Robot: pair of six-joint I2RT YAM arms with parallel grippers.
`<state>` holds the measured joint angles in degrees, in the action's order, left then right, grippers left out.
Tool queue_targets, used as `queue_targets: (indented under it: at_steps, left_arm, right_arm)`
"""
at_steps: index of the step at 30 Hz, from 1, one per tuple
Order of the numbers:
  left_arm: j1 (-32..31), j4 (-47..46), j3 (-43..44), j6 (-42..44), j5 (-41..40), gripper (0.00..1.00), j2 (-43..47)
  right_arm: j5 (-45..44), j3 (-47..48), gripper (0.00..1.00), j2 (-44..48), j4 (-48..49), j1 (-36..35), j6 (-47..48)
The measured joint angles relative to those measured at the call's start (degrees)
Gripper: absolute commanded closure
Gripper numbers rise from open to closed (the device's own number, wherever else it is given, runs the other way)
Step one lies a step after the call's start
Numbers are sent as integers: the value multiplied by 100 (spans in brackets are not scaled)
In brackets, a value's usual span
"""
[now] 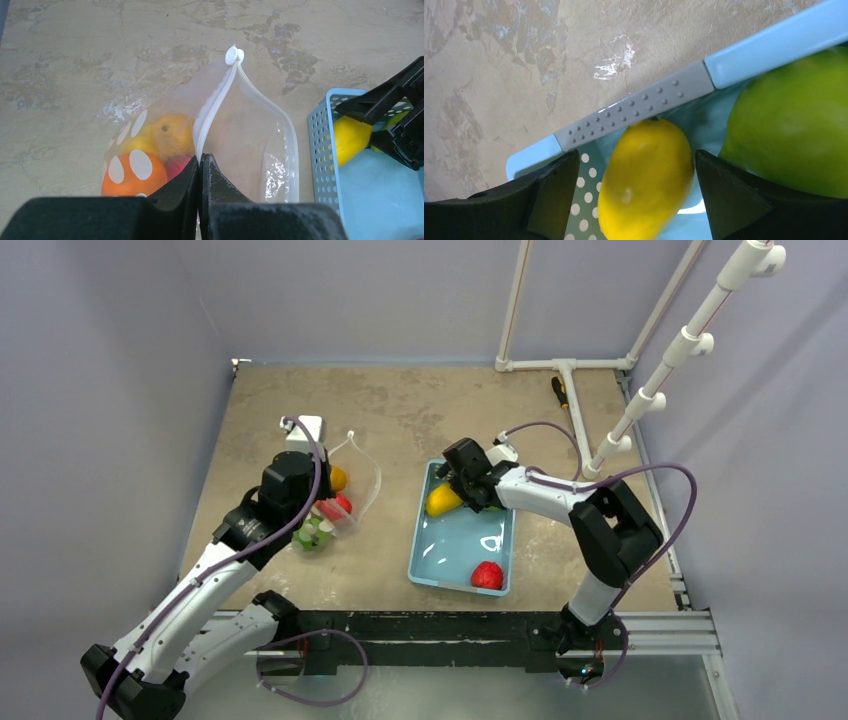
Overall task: Place the food in the zip-top bag and seal the zipper
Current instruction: Pick up the fake fruit from the bin.
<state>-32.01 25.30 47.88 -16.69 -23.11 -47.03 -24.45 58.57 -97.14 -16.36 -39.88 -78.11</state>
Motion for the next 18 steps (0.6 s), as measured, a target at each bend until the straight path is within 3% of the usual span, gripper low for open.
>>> queue_targets:
  at_steps: [11,18]
  left_arm:
    - [0,0,0,0,-2,100,0]
    - [0,-2,0,0,0,100,-39]
  right_arm:
    - [55,33,51,-111,192,20,232]
    - [146,2,93,-109,313,20,457]
